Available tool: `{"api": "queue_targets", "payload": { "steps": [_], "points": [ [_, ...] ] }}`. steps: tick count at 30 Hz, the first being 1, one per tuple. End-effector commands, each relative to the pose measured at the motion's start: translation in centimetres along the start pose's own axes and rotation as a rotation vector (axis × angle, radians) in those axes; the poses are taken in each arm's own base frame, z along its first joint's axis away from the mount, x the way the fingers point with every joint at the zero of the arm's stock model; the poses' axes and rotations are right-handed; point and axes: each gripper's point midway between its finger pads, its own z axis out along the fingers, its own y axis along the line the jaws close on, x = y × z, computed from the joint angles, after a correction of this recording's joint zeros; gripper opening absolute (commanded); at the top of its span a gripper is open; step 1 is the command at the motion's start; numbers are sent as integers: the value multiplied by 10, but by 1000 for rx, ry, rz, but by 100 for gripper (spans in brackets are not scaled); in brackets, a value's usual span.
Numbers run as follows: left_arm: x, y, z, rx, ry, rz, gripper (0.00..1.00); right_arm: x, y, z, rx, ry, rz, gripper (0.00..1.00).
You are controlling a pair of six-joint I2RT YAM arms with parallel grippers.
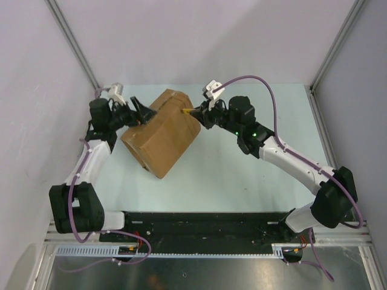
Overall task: Unpack the express box
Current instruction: Adjust the express box at the center of the board.
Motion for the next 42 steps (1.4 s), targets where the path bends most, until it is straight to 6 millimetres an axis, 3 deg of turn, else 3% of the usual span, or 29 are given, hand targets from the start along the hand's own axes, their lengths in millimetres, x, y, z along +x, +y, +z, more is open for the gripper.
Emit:
{"api": "queue_targets", "payload": {
  "steps": [1,4,8,11,16,21,23,24,28,30,34,35,36,38,39,42],
  "points": [
    [36,-11,-13,41,65,-88,89,-49,17,-23,-55,-114,10,0],
    [55,-10,-18,35,89,-86,87,-57,20,-31,-65,-128,8,0],
    [59,-10,-25,24,86,-68,86,-62,23,-37,-66,-131,5,0],
    [40,-18,-32,25,31,8,88,-66,25,-41,-47,-136,3,0],
    [-10,-33,-36,49,-59,111,90,-58,21,-35,-10,-117,19,0],
    [-36,-15,-27,-53,-115,58,91,-49,24,-25,-26,-105,28,0],
    [-31,0,-31,-130,-108,15,93,-49,27,-24,-35,-107,29,0],
    [-32,19,-34,-239,-135,-20,99,-48,28,-23,-33,-104,26,0],
    [-13,54,-43,-403,-122,-103,100,-47,29,-26,-38,-93,23,0],
    [-5,58,-48,-413,-117,-122,100,-45,30,-28,-41,-83,17,0],
    [11,45,-55,-333,-79,-122,96,-47,33,-31,-56,-83,14,0],
    [17,47,-60,-330,-73,-139,95,-48,34,-31,-59,-86,15,0],
    [35,52,-63,-336,-47,-187,92,-51,36,-33,-64,-91,15,0],
    [42,48,-78,-305,-57,-237,92,-53,39,-35,-73,-95,19,0],
    [56,50,-82,-308,-42,-270,91,-53,41,-35,-82,-97,15,0],
    [69,42,-88,-276,-18,-285,90,-55,45,-37,-97,-100,12,0]
  ]
}}
